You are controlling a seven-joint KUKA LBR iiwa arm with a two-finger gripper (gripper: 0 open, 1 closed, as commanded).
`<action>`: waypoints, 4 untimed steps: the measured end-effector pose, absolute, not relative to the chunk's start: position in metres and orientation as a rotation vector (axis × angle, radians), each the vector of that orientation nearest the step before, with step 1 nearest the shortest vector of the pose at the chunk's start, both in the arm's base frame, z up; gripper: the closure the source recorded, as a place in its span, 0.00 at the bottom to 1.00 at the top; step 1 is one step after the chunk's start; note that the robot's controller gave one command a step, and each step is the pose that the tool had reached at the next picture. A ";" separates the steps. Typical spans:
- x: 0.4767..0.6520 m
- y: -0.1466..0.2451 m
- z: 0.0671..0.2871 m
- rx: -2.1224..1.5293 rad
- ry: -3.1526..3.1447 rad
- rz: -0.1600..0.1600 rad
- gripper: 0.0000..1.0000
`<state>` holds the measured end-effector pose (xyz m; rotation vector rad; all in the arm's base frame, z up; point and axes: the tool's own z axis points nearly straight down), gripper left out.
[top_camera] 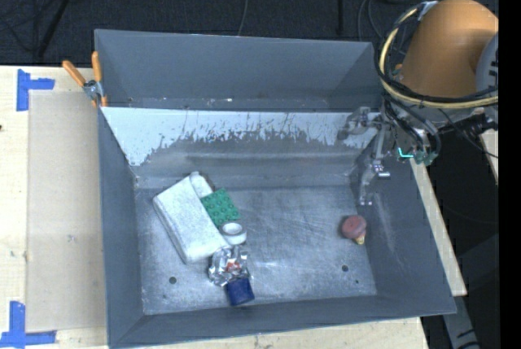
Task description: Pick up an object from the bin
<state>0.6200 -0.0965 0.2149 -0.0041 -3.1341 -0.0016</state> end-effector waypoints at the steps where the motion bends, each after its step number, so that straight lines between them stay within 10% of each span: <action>1: 0.589 -0.161 0.069 0.124 -3.144 -0.002 0.00; 2: 0.551 -0.159 0.072 0.047 -3.148 -0.001 0.00; 4: 0.553 -0.158 0.073 0.061 -3.143 0.001 0.00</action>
Offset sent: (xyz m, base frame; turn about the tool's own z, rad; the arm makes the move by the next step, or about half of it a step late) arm -0.0320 -0.0637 -0.1449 -0.0862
